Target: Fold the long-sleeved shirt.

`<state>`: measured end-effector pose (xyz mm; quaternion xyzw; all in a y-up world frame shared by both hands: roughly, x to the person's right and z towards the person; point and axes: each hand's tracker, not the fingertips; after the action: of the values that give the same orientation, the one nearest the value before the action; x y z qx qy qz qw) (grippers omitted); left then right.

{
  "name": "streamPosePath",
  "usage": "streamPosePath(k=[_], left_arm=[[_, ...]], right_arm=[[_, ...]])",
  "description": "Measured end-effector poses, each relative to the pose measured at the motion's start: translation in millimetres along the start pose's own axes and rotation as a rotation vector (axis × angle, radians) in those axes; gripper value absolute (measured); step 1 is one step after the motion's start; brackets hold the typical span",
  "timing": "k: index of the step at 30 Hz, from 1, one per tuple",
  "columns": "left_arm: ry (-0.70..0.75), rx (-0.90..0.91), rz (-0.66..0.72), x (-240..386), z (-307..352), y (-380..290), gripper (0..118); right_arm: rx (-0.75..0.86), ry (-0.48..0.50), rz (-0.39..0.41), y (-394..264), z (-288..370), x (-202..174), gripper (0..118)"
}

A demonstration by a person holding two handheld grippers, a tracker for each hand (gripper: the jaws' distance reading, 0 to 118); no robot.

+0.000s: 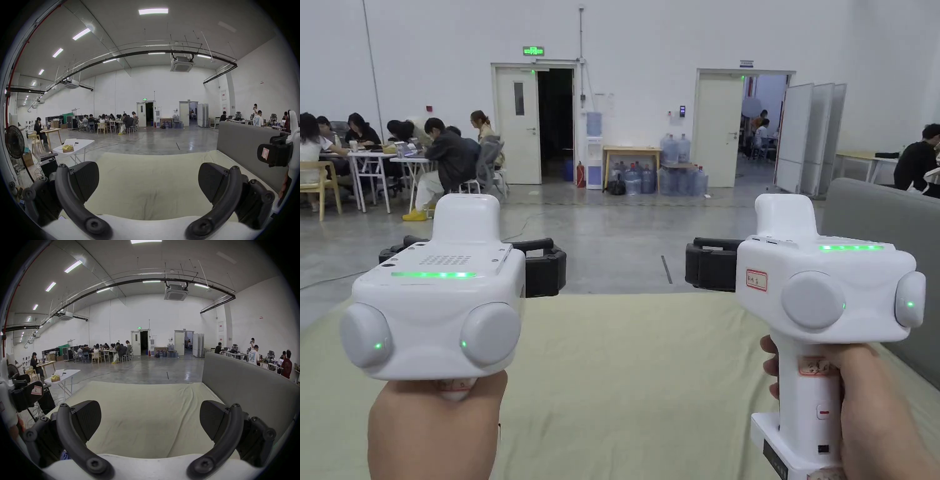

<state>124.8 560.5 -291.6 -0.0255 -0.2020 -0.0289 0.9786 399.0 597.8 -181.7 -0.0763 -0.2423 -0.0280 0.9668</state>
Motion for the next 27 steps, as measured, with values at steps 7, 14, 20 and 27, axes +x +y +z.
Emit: streamPosePath(k=[7, 14, 20, 27], left_arm=[[-0.005, -0.007, -0.004, 0.0, -0.8, -1.0, 118], [-0.003, -0.009, -0.006, 0.2, -1.4, -2.1, 118], [-0.003, -0.012, 0.005, -0.9, -1.6, -1.9, 118], [0.0, -0.006, 0.001, -1.6, -1.7, -0.4, 118]], right_arm=[[-0.009, -0.002, -0.011, 0.0, -2.3, -0.1, 118], [-0.005, -0.002, -0.012, -0.1, -2.8, -0.6, 118], [0.001, -0.008, -0.007, -1.2, -0.4, -2.5, 118], [0.005, -0.009, 0.002, -2.4, -2.0, -5.3, 118]])
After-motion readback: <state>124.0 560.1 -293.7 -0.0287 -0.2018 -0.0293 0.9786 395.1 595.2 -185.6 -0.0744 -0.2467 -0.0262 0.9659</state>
